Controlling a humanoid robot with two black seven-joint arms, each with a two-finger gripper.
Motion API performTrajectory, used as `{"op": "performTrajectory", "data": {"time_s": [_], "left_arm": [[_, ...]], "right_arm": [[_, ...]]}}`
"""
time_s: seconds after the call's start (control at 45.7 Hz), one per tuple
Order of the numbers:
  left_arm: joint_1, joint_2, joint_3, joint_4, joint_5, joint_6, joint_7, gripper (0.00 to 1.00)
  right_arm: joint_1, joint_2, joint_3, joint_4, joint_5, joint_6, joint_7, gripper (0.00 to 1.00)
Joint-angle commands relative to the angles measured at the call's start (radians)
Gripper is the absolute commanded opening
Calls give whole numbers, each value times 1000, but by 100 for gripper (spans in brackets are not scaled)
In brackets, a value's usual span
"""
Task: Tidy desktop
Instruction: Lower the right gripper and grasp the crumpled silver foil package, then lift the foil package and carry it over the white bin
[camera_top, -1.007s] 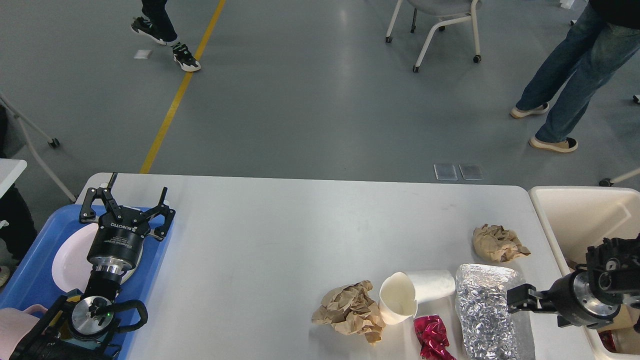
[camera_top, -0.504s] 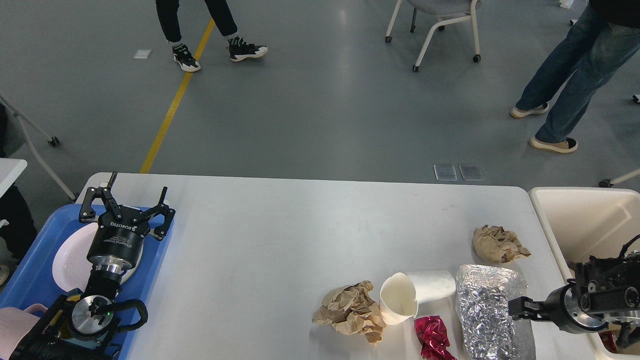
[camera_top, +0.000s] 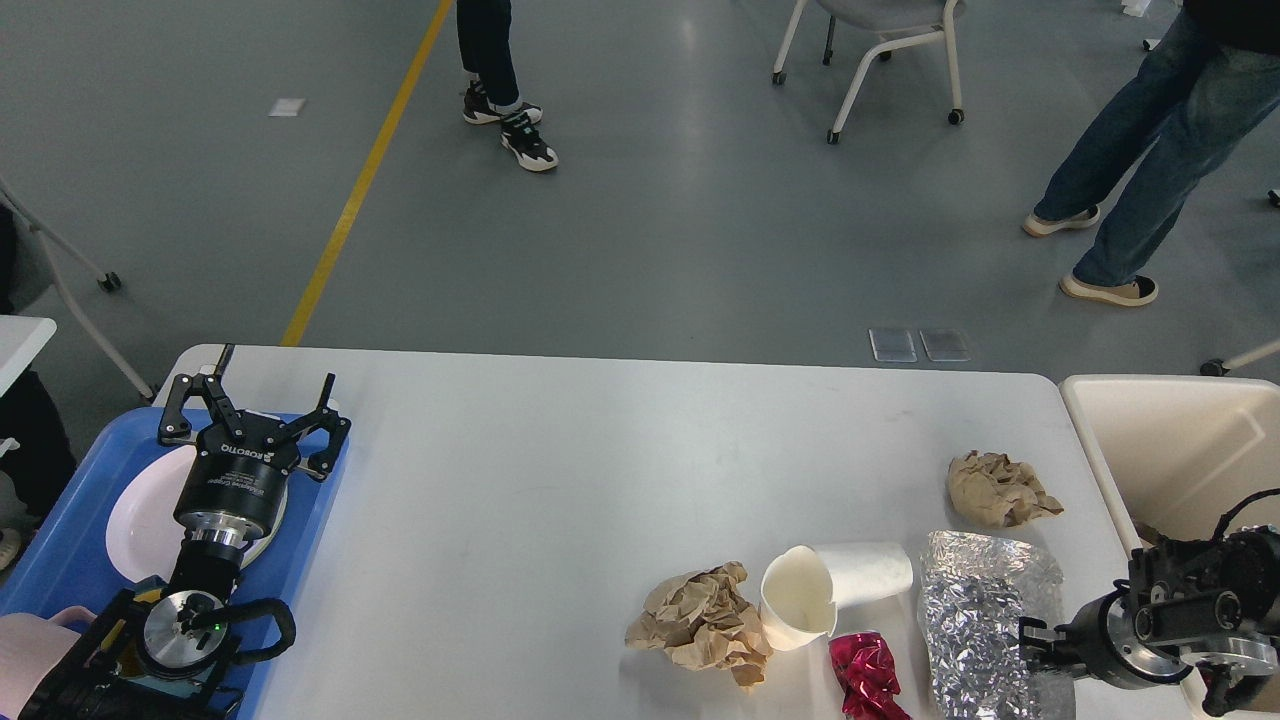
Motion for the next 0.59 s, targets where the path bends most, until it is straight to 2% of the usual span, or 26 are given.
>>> {"op": "performTrajectory", "data": {"time_s": [0.0,0.35,0.46,0.569], "left_arm": [[0,0,0,0,0,0,0,97],[0,0,0,0,0,0,0,96],[0,0,0,0,0,0,0,96],[0,0,0,0,0,0,0,96]], "right_arm": [[8,0,6,3,4,-5,-1,0],[52,-24,26,64,26,30,-1,0],[154,-92,15,133,26,123,-1,0],[290,-158,4,190,27,284,-3,0]]}}
